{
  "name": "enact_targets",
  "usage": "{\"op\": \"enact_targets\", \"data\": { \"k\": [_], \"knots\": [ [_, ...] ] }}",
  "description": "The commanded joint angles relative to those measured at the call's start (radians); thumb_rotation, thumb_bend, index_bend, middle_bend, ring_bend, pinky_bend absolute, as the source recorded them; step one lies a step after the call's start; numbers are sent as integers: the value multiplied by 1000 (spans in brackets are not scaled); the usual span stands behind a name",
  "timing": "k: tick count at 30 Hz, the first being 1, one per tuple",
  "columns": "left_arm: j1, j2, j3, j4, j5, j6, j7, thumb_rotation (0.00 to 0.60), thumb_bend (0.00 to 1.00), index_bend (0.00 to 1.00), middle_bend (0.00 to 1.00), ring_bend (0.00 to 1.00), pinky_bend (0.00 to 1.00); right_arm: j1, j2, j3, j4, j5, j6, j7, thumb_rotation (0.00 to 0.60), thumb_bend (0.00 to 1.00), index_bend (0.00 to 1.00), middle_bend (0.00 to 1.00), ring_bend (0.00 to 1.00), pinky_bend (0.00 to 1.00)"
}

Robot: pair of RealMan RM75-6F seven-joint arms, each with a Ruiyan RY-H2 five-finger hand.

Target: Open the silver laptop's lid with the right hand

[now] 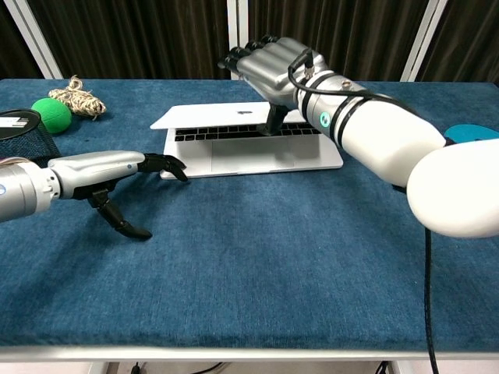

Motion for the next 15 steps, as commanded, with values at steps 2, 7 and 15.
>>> {"op": "enact_targets", "data": {
  "k": [2,7,15],
  "knots": [
    [-10,6,1,-6,-16,-11,10,600,180,154,105,0,30,16,16,34,19,28,-12,12,600,301,0,0,0,0],
    [-17,10,1,-15,-34,-13,20,600,180,154,105,0,30,55,37,94,62,80,-44,27,600,300,0,0,0,0],
    [-29,26,4,-36,-59,-18,44,600,180,154,105,0,30,134,56,174,172,176,-111,44,600,301,0,0,0,0]
  ]
}}
